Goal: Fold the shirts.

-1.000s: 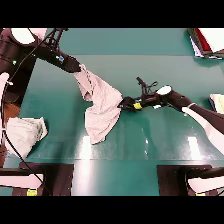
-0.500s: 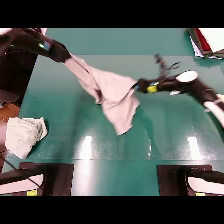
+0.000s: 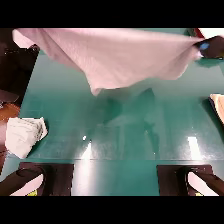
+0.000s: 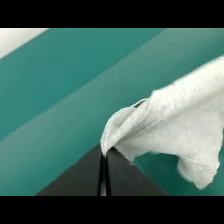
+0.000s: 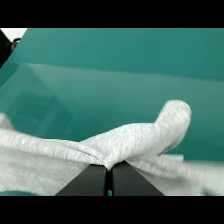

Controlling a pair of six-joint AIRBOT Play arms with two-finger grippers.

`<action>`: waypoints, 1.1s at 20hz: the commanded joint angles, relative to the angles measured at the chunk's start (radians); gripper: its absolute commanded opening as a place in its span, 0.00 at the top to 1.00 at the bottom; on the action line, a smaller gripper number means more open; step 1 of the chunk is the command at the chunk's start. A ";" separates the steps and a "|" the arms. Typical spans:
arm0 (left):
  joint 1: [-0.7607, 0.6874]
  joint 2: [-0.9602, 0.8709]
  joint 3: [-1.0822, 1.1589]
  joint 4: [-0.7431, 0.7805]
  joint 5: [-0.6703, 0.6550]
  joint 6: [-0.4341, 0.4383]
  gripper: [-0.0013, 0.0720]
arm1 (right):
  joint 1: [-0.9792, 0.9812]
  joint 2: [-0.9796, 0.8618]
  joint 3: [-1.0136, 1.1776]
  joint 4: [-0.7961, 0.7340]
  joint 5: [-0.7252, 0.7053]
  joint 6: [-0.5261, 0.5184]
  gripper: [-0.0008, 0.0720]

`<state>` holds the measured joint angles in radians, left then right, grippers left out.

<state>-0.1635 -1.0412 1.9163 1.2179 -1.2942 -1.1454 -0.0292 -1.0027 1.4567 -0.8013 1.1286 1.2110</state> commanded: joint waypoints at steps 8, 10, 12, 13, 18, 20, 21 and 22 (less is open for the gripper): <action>0.000 0.140 0.135 -0.249 -0.126 -0.037 0.95 | -0.134 0.059 0.367 -0.040 0.420 0.088 0.97; 0.000 0.137 0.065 -0.241 -0.178 -0.060 0.95 | -0.117 0.004 0.380 -0.041 0.499 0.130 0.97; 0.000 0.124 -0.084 -0.222 -0.180 -0.060 0.95 | -0.061 -0.083 0.380 -0.073 0.545 0.195 0.97; 0.000 0.109 -0.167 -0.213 -0.180 -0.060 0.95 | -0.019 -0.132 0.380 -0.113 0.559 0.204 0.97; 0.000 -0.073 -0.531 -0.048 -0.011 -0.060 0.95 | 0.147 -0.460 0.380 -0.286 0.547 0.214 0.97; 0.000 -0.183 -0.570 -0.008 0.120 -0.060 0.95 | 0.166 -0.578 0.380 -0.299 0.430 0.213 0.97; 0.000 -0.238 -0.570 0.001 0.182 -0.061 0.95 | 0.171 -0.624 0.380 -0.299 0.354 0.213 0.97; 0.000 -0.283 -0.570 0.006 0.242 -0.060 0.95 | 0.172 -0.668 0.380 -0.298 0.272 0.213 0.97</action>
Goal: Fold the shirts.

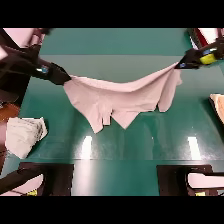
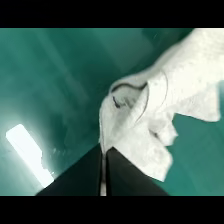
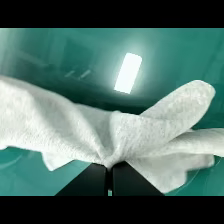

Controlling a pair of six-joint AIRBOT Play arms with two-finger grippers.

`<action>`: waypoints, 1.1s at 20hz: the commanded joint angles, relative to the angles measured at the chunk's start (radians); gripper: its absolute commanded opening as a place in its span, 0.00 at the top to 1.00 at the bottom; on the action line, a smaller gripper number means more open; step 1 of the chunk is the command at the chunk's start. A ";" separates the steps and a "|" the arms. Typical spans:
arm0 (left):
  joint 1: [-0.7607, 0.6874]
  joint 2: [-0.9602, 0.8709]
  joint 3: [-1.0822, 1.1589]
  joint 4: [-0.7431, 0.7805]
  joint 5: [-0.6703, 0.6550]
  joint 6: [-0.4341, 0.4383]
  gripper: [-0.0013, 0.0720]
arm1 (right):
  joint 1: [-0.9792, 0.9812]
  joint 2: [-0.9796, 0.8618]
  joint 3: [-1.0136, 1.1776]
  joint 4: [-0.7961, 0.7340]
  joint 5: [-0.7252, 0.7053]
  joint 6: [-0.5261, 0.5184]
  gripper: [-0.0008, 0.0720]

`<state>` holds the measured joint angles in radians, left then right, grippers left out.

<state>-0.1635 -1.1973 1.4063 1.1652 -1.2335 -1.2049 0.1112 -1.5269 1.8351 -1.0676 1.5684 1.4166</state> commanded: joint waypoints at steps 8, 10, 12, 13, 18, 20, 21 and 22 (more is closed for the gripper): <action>0.005 -0.243 -0.053 0.101 0.441 -0.126 0.26 | 0.024 -0.266 0.003 -0.021 -0.550 0.022 0.39; 0.032 -0.243 -0.027 0.103 0.407 -0.136 0.23 | 0.005 -0.265 0.024 0.009 -0.527 0.027 0.33; 0.089 -0.241 0.013 0.102 0.320 -0.164 0.23 | -0.023 -0.265 0.063 0.042 -0.440 0.021 0.38; 0.125 -0.238 0.028 0.101 0.266 -0.168 0.23 | -0.041 -0.265 0.084 0.075 -0.368 -0.010 0.39; 0.288 -0.234 -0.096 -0.153 0.098 -0.045 0.23 | -0.103 -0.265 0.108 0.185 0.026 -0.076 0.39; 0.301 -0.235 -0.216 -0.291 0.157 0.032 0.23 | -0.096 -0.264 0.108 0.186 0.084 -0.076 0.39; 0.297 -0.240 -0.273 -0.329 0.188 0.056 0.23 | -0.093 -0.263 0.108 0.185 0.094 -0.075 0.39; 0.287 -0.253 -0.314 -0.351 0.206 0.086 0.23 | -0.084 -0.263 0.108 0.186 0.097 -0.074 0.39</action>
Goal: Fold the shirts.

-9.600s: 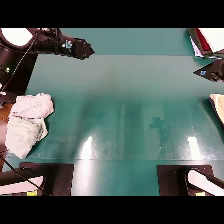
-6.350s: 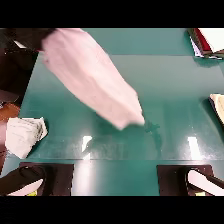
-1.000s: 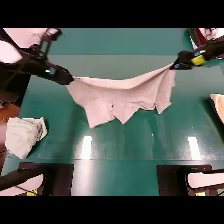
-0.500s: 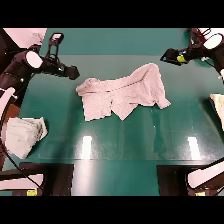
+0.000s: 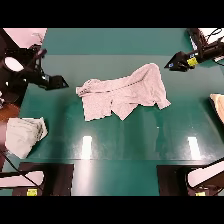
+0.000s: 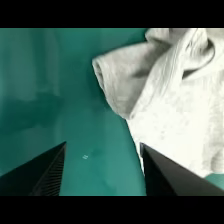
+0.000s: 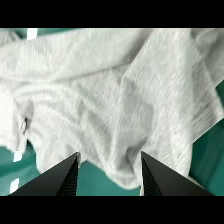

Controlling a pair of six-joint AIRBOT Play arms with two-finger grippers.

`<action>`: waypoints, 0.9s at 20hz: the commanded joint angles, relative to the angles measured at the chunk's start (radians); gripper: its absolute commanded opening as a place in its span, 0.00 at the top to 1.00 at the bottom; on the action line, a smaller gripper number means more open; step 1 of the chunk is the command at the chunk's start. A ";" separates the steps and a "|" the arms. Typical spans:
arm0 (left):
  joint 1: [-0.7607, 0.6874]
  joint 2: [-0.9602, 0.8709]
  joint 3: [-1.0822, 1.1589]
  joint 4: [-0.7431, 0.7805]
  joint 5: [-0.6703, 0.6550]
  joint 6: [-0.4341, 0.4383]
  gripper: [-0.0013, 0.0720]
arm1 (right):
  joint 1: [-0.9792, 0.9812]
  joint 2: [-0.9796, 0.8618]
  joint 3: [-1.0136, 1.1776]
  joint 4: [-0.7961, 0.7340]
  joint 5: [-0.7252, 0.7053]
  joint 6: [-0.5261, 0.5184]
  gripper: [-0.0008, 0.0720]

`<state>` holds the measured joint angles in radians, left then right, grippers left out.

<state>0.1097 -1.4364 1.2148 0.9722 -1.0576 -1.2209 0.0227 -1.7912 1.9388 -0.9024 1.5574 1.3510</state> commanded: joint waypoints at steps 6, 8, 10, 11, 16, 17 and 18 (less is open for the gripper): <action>-0.126 -0.114 -0.174 -0.202 0.227 0.156 0.23 | 0.045 0.002 0.004 0.021 0.116 -0.005 0.39; -0.155 -0.123 -0.174 -0.205 0.306 0.143 0.23 | 0.052 0.002 0.004 0.020 0.121 -0.005 0.39; -0.161 -0.123 -0.174 -0.219 0.359 0.133 0.23 | 0.052 0.002 0.005 0.021 0.122 -0.005 0.39; -0.161 -0.123 -0.174 -0.219 0.375 0.114 0.23 | 0.052 0.002 0.005 0.021 0.121 -0.004 0.39; -0.161 -0.123 -0.174 -0.218 0.420 0.092 0.33 | 0.052 0.002 0.005 0.020 0.121 0.007 0.40; -0.161 -0.123 -0.174 -0.219 0.423 0.092 0.62 | 0.052 0.002 0.005 0.020 0.121 0.010 0.40; -0.161 -0.123 -0.174 -0.219 0.430 0.093 0.96 | 0.052 0.002 0.005 0.020 0.120 0.010 0.40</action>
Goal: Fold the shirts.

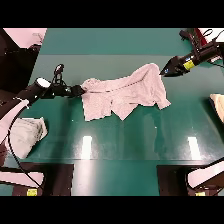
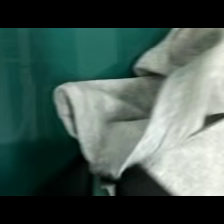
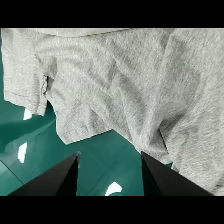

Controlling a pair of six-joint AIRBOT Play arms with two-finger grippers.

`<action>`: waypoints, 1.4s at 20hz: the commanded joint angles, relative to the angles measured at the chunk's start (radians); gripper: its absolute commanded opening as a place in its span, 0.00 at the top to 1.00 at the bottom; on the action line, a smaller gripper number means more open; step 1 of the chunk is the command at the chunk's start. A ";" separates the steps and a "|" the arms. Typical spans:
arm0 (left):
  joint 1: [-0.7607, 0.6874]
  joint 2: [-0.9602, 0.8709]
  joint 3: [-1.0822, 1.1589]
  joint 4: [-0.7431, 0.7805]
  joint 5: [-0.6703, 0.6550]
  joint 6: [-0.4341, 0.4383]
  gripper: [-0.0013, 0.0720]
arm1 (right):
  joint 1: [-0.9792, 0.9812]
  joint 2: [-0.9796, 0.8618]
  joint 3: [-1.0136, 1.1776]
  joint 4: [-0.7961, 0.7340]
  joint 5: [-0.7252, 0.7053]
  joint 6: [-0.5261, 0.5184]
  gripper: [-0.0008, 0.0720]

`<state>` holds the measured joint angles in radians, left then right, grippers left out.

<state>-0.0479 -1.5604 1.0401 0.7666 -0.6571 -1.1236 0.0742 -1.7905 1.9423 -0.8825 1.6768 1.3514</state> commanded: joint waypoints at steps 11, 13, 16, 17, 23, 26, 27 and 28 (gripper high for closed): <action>-0.003 0.300 0.116 0.167 -0.232 -0.001 0.95 | -0.138 0.127 -0.141 -0.193 0.066 0.026 0.40; -0.003 0.347 0.116 0.170 -0.245 -0.001 0.95 | -0.184 0.196 -0.316 -0.190 -0.021 0.026 0.40; -0.003 0.359 0.116 0.169 -0.286 -0.003 0.95 | -0.232 0.283 -0.600 -0.175 -0.199 0.025 0.40; -0.003 0.357 0.116 0.169 -0.304 -0.003 0.95 | -0.240 0.295 -0.676 -0.156 -0.245 0.019 0.40; -0.003 0.357 0.116 0.169 -0.355 -0.003 0.95 | -0.229 0.261 -0.884 0.087 -0.397 -0.103 0.40; -0.003 0.357 0.116 0.169 -0.356 -0.003 0.95 | -0.171 0.263 -0.898 0.121 -0.393 -0.154 0.40; -0.003 0.357 0.116 0.169 -0.356 -0.004 0.95 | -0.146 0.263 -0.898 0.123 -0.400 -0.168 0.40; -0.003 0.357 0.116 0.169 -0.355 -0.003 0.95 | -0.118 0.263 -0.898 0.123 -0.420 -0.180 0.40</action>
<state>-0.0509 -1.2037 1.1553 0.9348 -1.0042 -1.1267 -0.0990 -1.5276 1.0660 -0.7998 1.2991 1.2236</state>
